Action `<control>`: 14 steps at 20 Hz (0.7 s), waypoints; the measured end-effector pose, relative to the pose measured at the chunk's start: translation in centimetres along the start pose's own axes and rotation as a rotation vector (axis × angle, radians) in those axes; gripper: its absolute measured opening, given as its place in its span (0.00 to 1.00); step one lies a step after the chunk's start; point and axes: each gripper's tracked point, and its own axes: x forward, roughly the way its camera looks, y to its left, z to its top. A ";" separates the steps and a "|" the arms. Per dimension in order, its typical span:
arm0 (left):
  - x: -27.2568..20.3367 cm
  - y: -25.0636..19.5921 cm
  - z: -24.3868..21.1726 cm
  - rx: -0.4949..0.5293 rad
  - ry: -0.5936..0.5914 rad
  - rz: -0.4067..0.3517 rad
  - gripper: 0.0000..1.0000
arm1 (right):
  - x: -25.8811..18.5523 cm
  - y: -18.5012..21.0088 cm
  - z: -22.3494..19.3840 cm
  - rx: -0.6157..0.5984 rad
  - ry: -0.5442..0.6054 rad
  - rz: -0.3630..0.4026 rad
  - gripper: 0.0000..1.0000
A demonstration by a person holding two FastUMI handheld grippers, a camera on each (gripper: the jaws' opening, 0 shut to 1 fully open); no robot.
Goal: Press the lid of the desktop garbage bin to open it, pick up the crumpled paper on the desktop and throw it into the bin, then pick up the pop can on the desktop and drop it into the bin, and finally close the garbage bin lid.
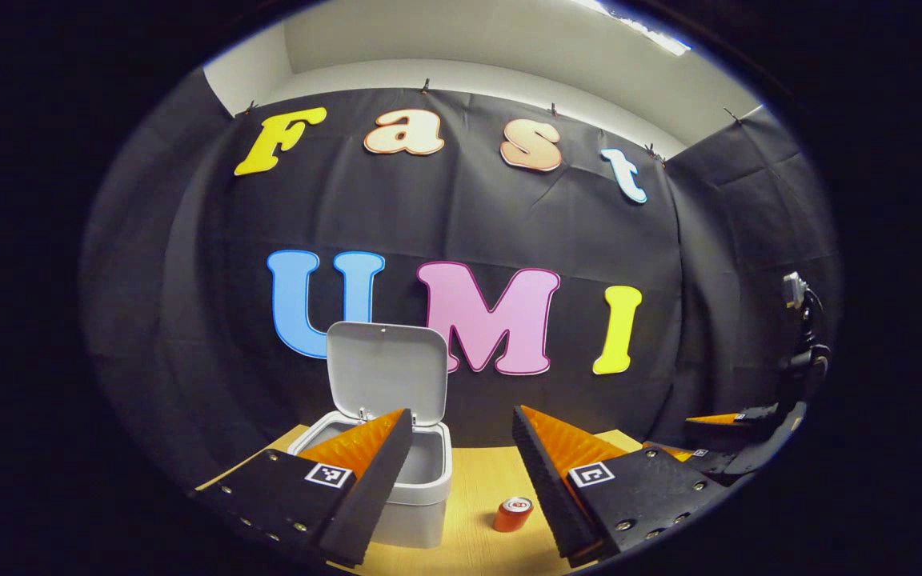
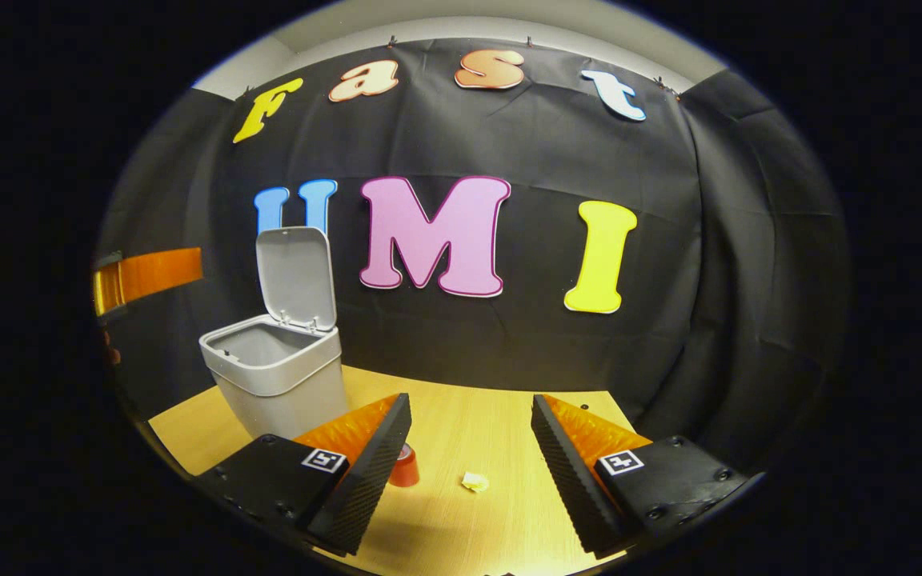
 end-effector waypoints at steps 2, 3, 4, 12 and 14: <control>-0.2 0.4 -0.4 -0.006 0.020 -0.021 0.83 | 1.9 0.5 -2.0 0.038 0.077 0.022 0.98; -0.3 0.7 -0.6 -0.002 0.029 -0.025 0.83 | 2.9 0.8 -3.2 0.060 0.124 0.032 0.98; -0.5 1.1 -0.6 0.002 0.032 -0.021 0.83 | 3.9 0.9 -4.4 0.076 0.169 0.041 0.99; -1.4 3.2 -1.6 0.037 0.073 0.029 0.83 | 11.2 0.3 -14.1 0.060 0.444 0.071 0.99; -1.6 3.5 -2.0 0.055 0.082 0.039 0.84 | 12.8 -0.8 -16.6 0.018 0.521 0.051 0.99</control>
